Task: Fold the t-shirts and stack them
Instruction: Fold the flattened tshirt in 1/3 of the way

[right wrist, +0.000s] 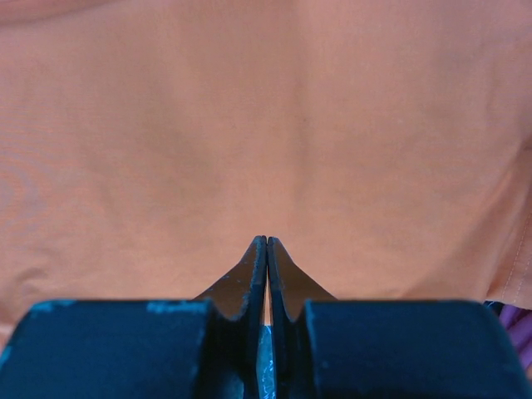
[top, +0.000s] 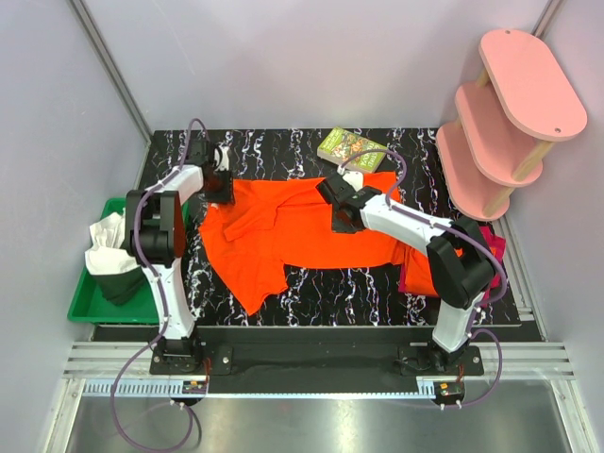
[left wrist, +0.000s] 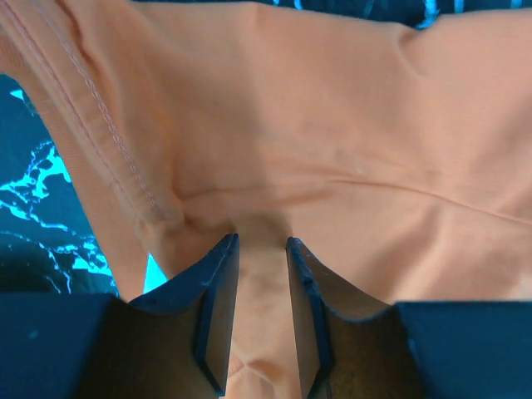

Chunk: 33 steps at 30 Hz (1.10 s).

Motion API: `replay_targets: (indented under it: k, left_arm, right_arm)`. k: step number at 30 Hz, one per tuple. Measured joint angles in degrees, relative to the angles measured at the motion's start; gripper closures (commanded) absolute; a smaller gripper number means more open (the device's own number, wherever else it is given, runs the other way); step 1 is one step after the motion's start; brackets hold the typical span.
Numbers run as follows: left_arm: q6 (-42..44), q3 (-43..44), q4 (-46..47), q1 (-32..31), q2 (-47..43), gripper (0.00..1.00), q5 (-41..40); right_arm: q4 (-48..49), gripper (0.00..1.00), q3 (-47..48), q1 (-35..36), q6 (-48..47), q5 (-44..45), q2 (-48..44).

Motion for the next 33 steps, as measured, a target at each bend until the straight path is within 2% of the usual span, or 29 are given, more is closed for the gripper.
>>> replay_targets:
  k: [11,18,25,29,33]
  left_arm:
    - [0.26,18.56,-11.82,0.31,11.28,0.66,-2.29]
    - [0.22,22.14,-15.15,0.61,13.22,0.65,-3.23]
    - [-0.02,21.49,-14.73,0.96,12.85,0.65,-2.89]
    - [-0.22,19.98,-14.45,1.03,11.93,0.65,-2.82]
    - [-0.20,19.85,-14.49,1.01,11.80,0.66,-2.86]
  right_arm:
    - [-0.04,0.88,5.29,0.00,-0.57,-0.07,3.52]
    - [-0.28,0.87,5.29,-1.53,0.02,-0.26,3.54]
    - [-1.73,0.87,5.42,-8.24,-0.66,0.28,3.91]
    - [-2.97,0.88,16.92,-14.51,-3.08,0.37,10.29]
    - [-3.28,0.89,28.87,-17.94,-4.87,0.42,19.04]
